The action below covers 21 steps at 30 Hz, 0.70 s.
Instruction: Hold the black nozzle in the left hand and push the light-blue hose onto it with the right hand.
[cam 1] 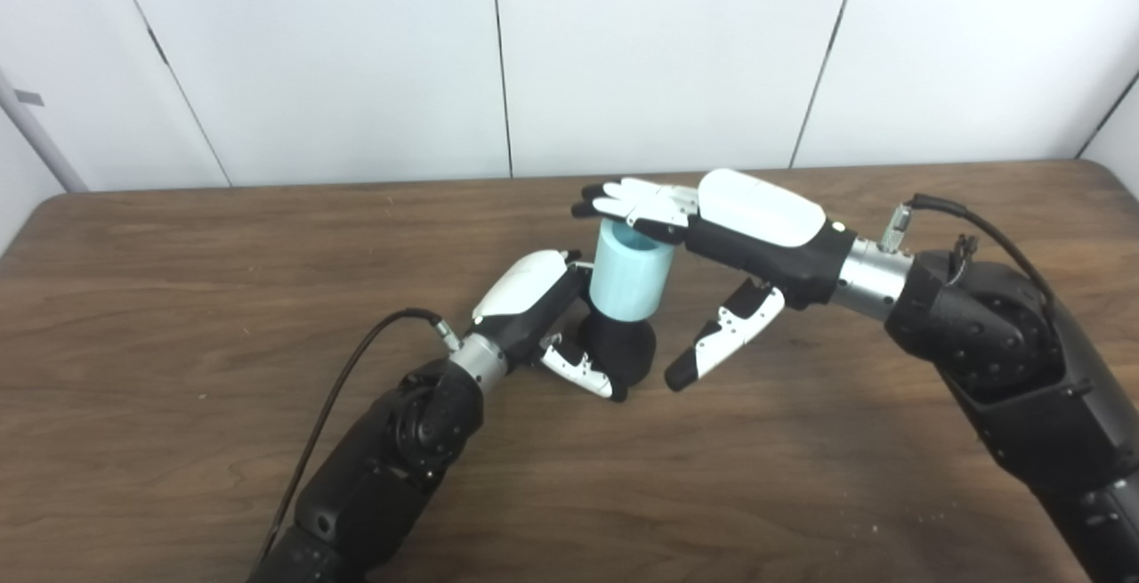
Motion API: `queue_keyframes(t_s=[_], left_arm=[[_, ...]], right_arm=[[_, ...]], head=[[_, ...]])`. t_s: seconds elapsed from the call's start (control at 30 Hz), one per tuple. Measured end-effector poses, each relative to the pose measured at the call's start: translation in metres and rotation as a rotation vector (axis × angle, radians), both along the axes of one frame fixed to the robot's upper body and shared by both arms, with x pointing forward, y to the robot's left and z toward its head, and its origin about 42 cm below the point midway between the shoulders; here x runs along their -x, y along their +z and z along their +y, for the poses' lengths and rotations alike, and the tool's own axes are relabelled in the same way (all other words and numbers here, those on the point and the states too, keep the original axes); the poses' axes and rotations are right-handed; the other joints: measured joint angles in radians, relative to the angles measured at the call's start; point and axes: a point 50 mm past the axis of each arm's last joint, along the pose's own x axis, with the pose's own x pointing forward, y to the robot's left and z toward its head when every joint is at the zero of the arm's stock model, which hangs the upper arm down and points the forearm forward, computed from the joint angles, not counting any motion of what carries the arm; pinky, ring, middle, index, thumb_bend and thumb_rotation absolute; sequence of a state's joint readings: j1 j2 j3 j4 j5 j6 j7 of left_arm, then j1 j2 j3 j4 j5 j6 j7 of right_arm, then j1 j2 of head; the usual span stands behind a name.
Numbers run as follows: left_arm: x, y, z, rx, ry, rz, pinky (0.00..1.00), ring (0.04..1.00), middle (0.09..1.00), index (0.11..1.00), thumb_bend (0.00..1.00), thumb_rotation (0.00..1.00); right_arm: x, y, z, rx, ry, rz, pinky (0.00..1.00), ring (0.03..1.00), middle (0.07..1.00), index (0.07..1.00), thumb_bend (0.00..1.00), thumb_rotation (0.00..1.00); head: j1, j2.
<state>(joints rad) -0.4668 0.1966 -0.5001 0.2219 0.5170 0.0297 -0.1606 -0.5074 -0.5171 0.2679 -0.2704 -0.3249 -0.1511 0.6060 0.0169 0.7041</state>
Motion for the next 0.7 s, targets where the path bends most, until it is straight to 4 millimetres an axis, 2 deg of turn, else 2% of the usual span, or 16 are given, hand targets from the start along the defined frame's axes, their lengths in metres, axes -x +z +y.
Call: queue_keyframes(t_s=[0.33,0.7], left_arm=[[0.0001,0.0000,0.0001,0.000,0.000,0.000,1.00,0.595,0.474,0.493,0.53,0.00],[0.0003,-0.0001,0.0003,-0.001,0.000,0.000,1.00,0.595,0.473,0.493,0.53,0.00]], right_arm=[[0.0002,0.0000,-0.0033,0.055,0.014,0.000,0.93,1.000,0.999,0.938,0.73,0.81],[0.0013,-0.0010,0.0014,0.111,0.018,-0.086,0.89,0.965,0.959,0.890,0.74,0.81]], head=[[0.003,0.003],[0.002,0.008]])
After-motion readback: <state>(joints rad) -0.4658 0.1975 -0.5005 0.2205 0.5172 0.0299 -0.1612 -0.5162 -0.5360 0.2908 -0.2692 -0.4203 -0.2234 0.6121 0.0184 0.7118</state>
